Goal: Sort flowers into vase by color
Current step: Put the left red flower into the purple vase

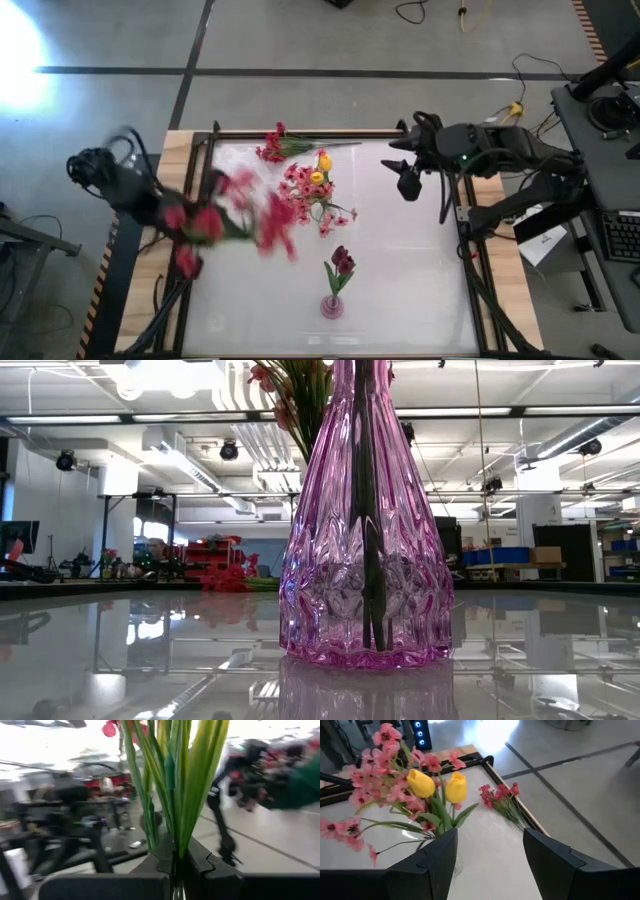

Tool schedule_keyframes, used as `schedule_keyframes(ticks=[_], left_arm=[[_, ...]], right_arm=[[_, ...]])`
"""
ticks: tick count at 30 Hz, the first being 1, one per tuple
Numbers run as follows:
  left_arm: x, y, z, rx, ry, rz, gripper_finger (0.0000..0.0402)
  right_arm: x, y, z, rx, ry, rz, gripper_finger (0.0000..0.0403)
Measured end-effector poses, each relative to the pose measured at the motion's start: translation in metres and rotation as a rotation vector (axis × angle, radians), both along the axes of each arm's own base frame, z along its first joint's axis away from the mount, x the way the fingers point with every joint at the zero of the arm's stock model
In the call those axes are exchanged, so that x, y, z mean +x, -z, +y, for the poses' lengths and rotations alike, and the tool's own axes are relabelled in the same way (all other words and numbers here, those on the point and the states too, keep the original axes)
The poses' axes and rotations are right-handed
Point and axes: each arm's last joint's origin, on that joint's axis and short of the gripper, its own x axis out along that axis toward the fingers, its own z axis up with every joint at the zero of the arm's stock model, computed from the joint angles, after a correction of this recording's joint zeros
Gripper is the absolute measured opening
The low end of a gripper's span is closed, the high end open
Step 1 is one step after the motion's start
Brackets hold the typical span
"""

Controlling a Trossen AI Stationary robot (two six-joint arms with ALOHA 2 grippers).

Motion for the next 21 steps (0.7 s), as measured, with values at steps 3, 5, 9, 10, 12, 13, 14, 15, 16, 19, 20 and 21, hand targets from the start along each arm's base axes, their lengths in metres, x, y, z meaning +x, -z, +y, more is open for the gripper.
schedule_keyframes(ticks=[3, 5, 9, 10, 12, 13, 14, 15, 16, 19, 20, 21], left_arm=[[0.015, 0.009, -0.018, 0.033, 0.037, 0.026, 0.0], [0.026, 0.017, -0.029, 0.071, 0.065, 0.05, 0.0], [0.054, 0.032, -0.051, 0.067, 0.071, 0.056, 0.0], [0.06, 0.034, -0.055, 0.055, 0.071, 0.039, 0.0], [0.071, 0.038, -0.063, 0.03, 0.071, 0.013, 0.0], [0.077, 0.041, -0.067, 0.015, 0.073, 0.011, 0.0], [0.083, 0.045, -0.072, 0.004, 0.075, 0.016, 0.0], [0.089, 0.05, -0.076, -0.005, 0.077, 0.024, 0.0], [0.095, 0.055, -0.08, -0.016, 0.079, 0.029, 0.0], [0.106, 0.065, -0.088, -0.042, 0.083, 0.044, 0.0], [0.11, 0.069, -0.09, -0.055, 0.084, 0.051, 0.0], [0.114, 0.073, -0.093, -0.064, 0.081, 0.058, 0.0]], right_arm=[[0.0, 0.0, 0.004, 0.006, -0.014, 0.0, 0.0219], [0.0, 0.0, 0.006, 0.005, -0.022, 0.001, 0.0219], [0.0, 0.001, 0.008, -0.008, -0.042, 0.013, 0.0219], [0.0, 0.001, 0.009, -0.01, -0.05, 0.015, 0.0219], [-0.001, 0.002, 0.013, -0.009, -0.07, 0.024, 0.0219], [-0.002, 0.002, 0.015, -0.003, -0.084, 0.033, 0.0219], [-0.003, 0.003, 0.017, 0.005, -0.098, 0.046, 0.0219], [-0.004, 0.005, 0.02, 0.018, -0.108, 0.06, 0.0219], [-0.006, 0.006, 0.022, 0.028, -0.117, 0.076, 0.0219], [-0.01, 0.01, 0.033, 0.054, -0.146, 0.112, 0.0219], [-0.011, 0.01, 0.037, 0.056, -0.162, 0.118, 0.0219], [-0.012, 0.011, 0.041, 0.059, -0.177, 0.119, 0.0219]])
